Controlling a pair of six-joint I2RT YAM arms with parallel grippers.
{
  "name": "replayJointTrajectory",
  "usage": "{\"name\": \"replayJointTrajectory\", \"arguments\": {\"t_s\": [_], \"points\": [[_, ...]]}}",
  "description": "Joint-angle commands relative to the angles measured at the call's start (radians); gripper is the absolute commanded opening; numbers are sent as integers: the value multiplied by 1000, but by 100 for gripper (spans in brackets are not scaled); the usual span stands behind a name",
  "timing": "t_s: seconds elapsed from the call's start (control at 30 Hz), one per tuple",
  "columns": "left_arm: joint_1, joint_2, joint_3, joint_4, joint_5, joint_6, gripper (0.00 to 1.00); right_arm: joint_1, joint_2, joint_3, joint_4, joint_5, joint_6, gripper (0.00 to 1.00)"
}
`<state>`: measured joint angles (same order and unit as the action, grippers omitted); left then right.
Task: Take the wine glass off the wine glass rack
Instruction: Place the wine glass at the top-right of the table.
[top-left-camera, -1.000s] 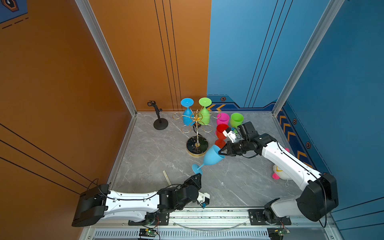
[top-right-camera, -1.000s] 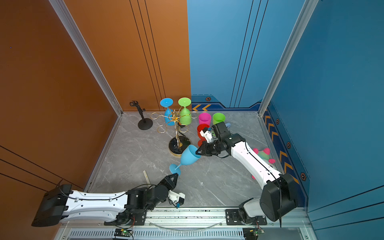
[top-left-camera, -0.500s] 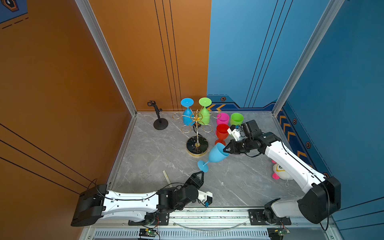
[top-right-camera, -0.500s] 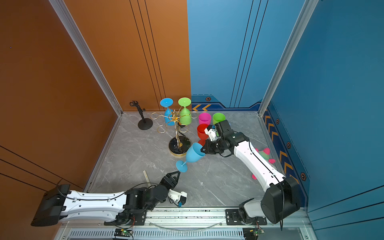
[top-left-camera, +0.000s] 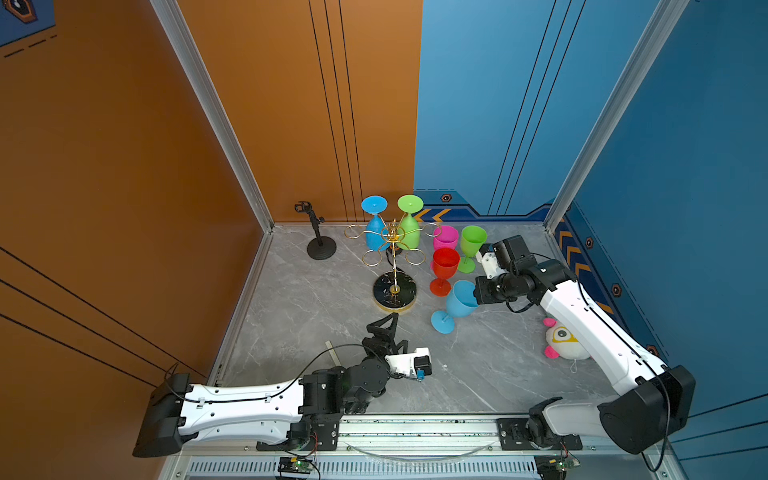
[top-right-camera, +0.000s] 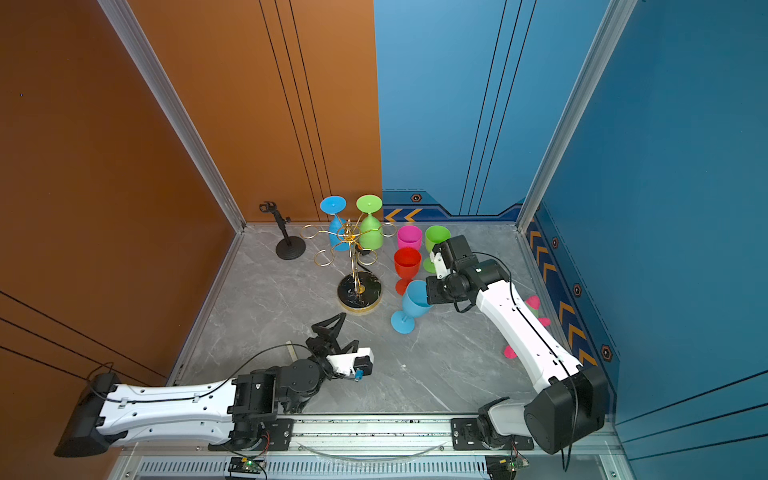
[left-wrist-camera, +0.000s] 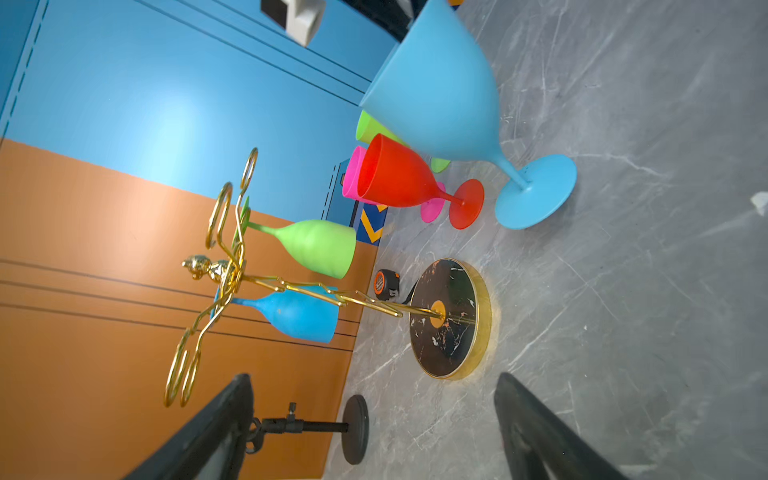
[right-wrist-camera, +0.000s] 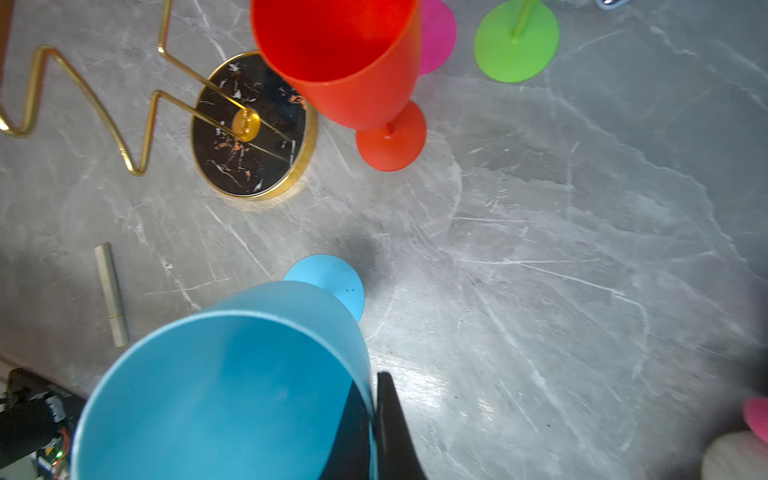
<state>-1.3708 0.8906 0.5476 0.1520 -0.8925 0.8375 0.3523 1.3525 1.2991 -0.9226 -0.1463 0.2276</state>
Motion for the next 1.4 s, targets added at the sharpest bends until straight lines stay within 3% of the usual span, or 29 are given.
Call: {"name": "replayJointTrajectory", "arguments": {"t_s": [0.0, 0.27, 0.57, 0.93, 1.37], "points": [[31, -45, 65, -109, -76, -223, 92, -25, -2, 47, -51, 128, -28, 0], [151, -167, 148, -392, -54, -555, 96, -72, 65, 121, -65, 259, -42, 0], [325, -201, 224, -630, 56, -786, 99, -109, 207, 247, -64, 320, -61, 0], [554, -164, 266, -683, 280, -882, 98, -126, 380, 375, -58, 322, -75, 0], [678, -153, 260, -699, 306, -934, 98, -141, 497, 462, -48, 273, -77, 0]]}}
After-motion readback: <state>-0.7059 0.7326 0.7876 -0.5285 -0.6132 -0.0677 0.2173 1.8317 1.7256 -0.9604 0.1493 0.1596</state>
